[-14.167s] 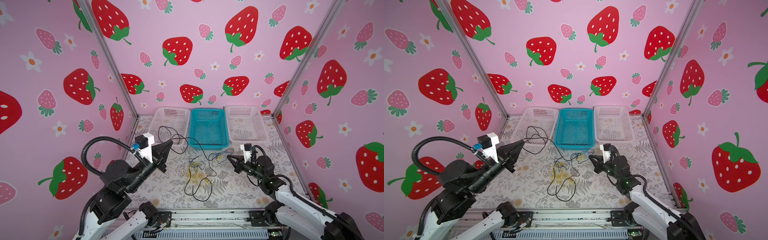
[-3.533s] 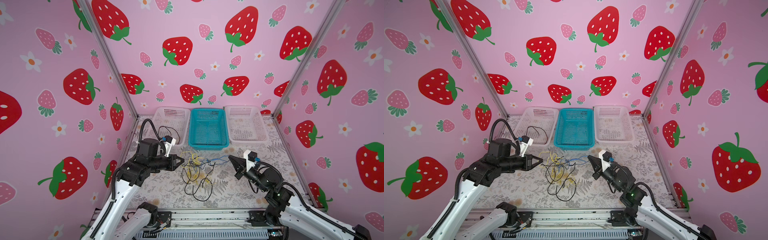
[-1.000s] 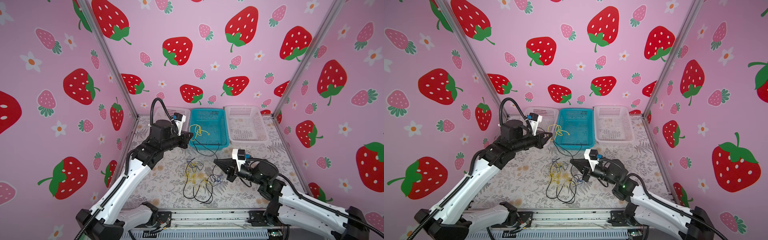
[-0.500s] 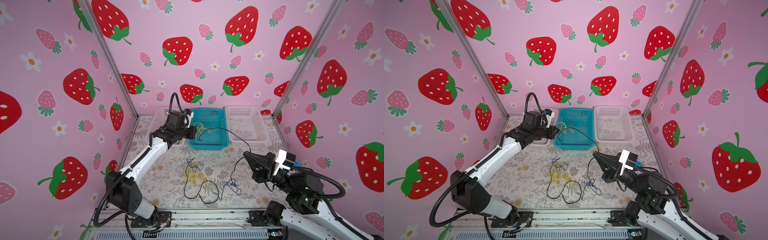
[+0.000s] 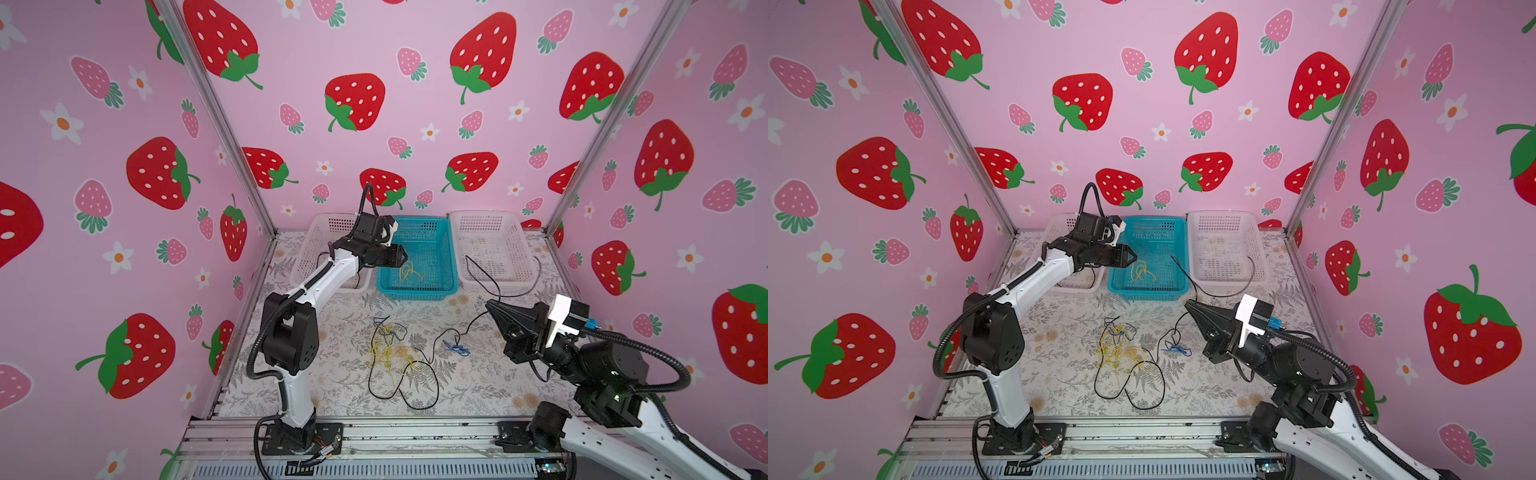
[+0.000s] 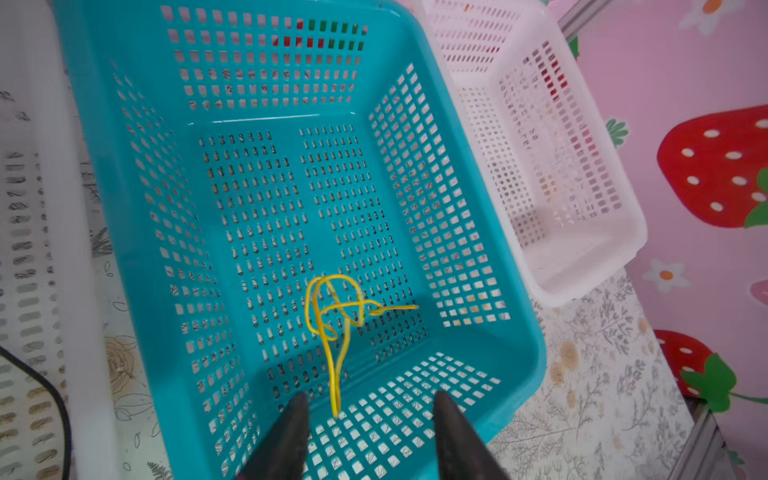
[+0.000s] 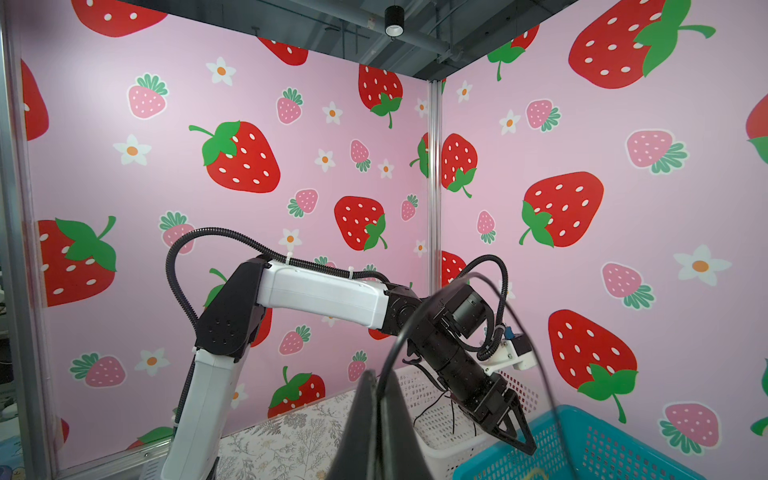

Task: Untangle the cables
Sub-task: 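Open the left gripper and bring both grippers back toward the remaining cables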

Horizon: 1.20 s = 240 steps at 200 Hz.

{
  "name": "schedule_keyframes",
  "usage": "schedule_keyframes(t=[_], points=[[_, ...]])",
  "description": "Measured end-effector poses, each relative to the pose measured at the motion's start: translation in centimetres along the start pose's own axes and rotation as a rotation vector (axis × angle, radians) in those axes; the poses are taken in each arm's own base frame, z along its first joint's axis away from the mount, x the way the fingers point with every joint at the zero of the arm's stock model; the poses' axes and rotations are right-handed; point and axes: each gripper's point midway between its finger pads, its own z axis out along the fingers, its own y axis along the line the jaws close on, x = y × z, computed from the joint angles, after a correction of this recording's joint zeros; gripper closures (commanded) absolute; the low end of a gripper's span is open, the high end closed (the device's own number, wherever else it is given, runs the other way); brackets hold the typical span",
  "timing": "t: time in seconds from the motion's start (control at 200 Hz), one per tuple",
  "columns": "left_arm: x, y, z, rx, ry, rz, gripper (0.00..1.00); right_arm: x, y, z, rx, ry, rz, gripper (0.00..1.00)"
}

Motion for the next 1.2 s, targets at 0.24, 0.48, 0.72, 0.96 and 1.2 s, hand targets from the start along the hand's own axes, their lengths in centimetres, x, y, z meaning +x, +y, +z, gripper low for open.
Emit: schedule_keyframes(t=[0.24,0.48,0.72,0.96,1.2], points=[[0.7,-3.0,-6.0,0.076,-0.075,-0.004,0.02,1.1,-0.6,1.4,0.022,0.041,0.006,1.00],[5.9,-8.5,-11.8,0.239,-0.144,-0.031,0.00,1.6,-0.9,2.2,0.033,0.053,0.009,1.00],[14.9,-12.0,-11.0,0.382,-0.044,-0.033,0.02,1.1,-1.0,2.6,0.032,0.037,0.009,1.00],[17.3,-16.6,-12.7,0.562,-0.113,0.049,0.00,1.1,-1.0,3.2,0.031,0.030,0.014,1.00],[18.4,-16.4,-12.0,0.607,-0.154,-0.125,0.01,2.0,-1.2,3.9,0.031,0.047,0.022,1.00]])
